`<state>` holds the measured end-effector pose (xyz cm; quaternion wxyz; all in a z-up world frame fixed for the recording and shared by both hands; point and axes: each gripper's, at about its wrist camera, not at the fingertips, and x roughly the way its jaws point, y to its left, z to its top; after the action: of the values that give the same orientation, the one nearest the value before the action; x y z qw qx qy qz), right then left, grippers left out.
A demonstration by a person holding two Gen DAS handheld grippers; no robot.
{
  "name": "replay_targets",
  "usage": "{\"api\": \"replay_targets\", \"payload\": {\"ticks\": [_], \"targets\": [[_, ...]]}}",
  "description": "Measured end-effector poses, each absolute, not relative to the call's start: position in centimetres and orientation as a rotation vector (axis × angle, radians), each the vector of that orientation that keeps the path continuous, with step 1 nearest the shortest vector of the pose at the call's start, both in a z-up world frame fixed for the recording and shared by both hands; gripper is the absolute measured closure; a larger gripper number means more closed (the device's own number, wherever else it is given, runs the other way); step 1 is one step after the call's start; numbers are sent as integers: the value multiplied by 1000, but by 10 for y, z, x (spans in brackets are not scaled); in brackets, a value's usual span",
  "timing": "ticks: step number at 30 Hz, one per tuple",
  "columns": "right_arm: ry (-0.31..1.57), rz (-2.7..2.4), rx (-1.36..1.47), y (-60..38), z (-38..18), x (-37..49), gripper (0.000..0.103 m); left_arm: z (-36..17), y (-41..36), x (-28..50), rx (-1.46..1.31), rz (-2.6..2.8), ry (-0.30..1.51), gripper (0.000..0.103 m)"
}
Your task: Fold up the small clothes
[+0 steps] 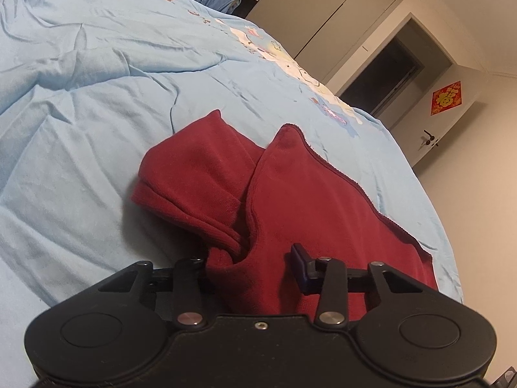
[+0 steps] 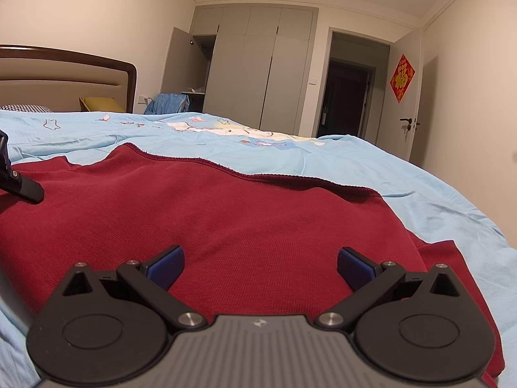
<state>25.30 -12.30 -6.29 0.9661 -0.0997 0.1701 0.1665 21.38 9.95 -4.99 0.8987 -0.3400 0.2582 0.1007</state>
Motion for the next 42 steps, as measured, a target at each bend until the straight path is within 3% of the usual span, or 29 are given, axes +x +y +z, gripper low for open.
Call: {"api": "replay_targets", "payload": {"ticks": [3,9,22,29,34,37,39,42], "targets": [[378,349,-176,-127,-56,257,0,-46,97,213,-675,217,528,77],[423,318,-85,-155,-39,248,0,-29,85,217,-539,204,505,86],[404,33,57,-272,-3,194,0,43,-23,247,-53,-90,366,91],[459,-114,99,-320,-17,181,0,28,-125,238,238,-392,370,90],[498,-168,143,-343,-28,172,0,-1,-147,235,296,-474,463,79],[507,-179,159,-348,-31,171,0,-5,-141,229,266,-507,463,63],[509,-178,164,-349,-31,169,0,-4,-136,225,250,-515,449,45],[506,-157,180,-347,-30,171,0,-4,-131,219,256,-501,431,37]]}}
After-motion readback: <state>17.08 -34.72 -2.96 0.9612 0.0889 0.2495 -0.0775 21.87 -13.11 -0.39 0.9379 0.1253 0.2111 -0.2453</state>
